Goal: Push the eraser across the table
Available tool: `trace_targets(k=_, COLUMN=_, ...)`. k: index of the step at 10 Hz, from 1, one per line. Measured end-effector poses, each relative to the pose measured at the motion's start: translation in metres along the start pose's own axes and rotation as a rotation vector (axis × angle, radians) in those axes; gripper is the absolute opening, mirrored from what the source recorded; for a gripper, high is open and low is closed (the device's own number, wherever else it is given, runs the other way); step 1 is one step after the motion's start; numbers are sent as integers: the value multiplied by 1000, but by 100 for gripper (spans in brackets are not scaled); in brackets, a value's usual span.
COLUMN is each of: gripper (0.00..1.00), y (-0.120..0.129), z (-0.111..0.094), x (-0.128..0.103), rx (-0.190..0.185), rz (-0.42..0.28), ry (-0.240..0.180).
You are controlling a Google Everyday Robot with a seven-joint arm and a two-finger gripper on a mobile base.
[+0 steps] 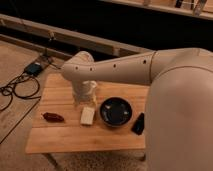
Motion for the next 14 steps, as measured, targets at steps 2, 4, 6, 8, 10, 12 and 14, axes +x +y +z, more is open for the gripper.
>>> trace_targets(k=2, gripper=65, y=-30, z=1, x=-11, rx=9, rz=48, ry=-29)
trace_targets(k=4, gripper=65, y=-72, z=3, x=-11, rx=9, rz=139, ry=-66)
trace_targets(k=6, gripper=65, y=-107, z=8, x=2, rx=11, rz=221, ry=-89)
trace_targets(k=8, gripper=65, y=-139, z=18, x=29, rx=13, rz=306, ry=-97)
trace_targets(k=10, gripper=65, y=-162, z=31, x=57, rx=10, rz=369, ry=-94)
trace_targets(k=12, gripper=65, y=-178, z=47, x=82, rx=8, rz=412, ry=-83)
trace_targets(k=14, gripper=65, y=-193, z=66, x=100, rx=6, rz=448, ry=-64)
